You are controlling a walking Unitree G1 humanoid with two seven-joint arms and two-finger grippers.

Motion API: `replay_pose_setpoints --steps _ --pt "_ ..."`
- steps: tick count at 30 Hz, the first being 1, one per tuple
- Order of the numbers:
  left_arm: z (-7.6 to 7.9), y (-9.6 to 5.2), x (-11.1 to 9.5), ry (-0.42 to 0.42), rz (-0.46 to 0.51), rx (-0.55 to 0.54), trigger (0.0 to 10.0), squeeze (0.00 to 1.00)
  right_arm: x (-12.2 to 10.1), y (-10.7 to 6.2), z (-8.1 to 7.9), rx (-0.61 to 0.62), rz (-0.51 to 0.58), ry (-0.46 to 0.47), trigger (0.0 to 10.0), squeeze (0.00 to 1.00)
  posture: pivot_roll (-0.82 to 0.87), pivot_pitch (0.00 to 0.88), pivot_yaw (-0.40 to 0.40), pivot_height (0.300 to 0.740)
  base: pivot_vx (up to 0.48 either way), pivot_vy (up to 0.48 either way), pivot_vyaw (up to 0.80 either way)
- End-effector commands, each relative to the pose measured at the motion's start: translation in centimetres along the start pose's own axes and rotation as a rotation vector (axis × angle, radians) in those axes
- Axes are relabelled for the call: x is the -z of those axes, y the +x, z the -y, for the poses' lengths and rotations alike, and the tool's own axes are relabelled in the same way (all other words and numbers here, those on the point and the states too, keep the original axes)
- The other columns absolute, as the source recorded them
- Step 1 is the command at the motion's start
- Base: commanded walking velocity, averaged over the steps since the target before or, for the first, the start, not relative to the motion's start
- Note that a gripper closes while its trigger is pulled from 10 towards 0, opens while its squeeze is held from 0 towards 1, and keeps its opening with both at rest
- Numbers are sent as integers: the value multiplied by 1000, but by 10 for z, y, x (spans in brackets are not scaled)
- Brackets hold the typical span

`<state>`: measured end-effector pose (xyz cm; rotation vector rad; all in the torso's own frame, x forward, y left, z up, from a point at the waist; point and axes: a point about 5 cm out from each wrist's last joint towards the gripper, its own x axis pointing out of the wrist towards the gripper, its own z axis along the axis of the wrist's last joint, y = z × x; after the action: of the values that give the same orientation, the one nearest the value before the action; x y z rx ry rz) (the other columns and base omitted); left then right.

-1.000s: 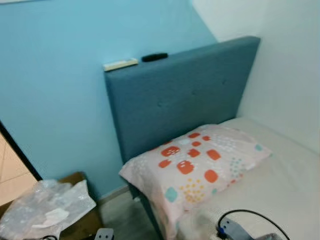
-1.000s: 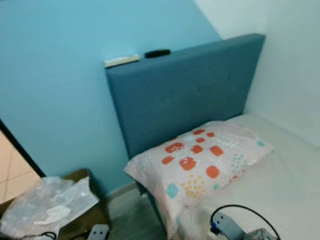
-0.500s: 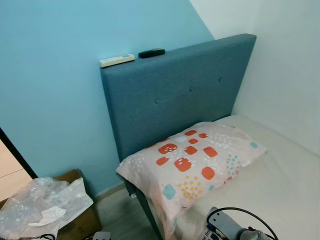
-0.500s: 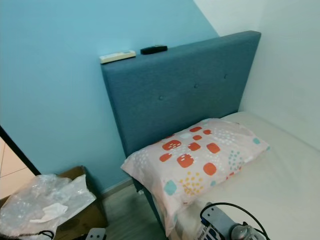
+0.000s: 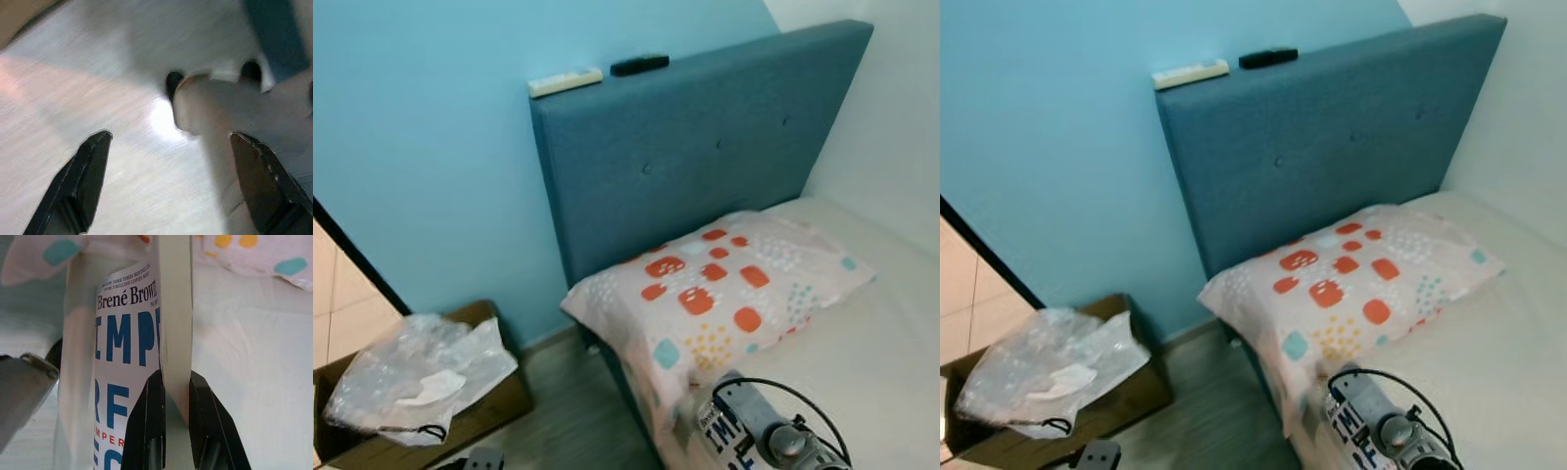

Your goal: Clean up the room

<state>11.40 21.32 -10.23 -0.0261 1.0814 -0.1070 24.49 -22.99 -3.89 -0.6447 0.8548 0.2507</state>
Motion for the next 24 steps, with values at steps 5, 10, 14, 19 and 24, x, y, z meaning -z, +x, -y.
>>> replay_pose_setpoints --steps 5,10,14,19,24 --pt "-7 -10 29 4 -79 20 10000 0 1 0 0 40 9 -3 10000 0 68 243 96 735 0 0 0" --pt "-10 -12 26 4 -47 31 10000 0 0 -3 29 173 2 13 10000 733 75 258 103 735 0 0 0" --pt "-9 -11 26 5 -40 37 10000 0 1 -5 39 218 -4 17 10000 1000 72 261 103 735 0 0 0" --pt "-8 -11 24 8 -34 41 10000 0 3 -6 41 225 -3 35 10000 1000 68 260 102 735 0 0 0" --pt "-6 -9 21 9 -30 41 10000 0 6 -7 43 237 -8 49 10000 1000 55 248 98 735 0 0 0"
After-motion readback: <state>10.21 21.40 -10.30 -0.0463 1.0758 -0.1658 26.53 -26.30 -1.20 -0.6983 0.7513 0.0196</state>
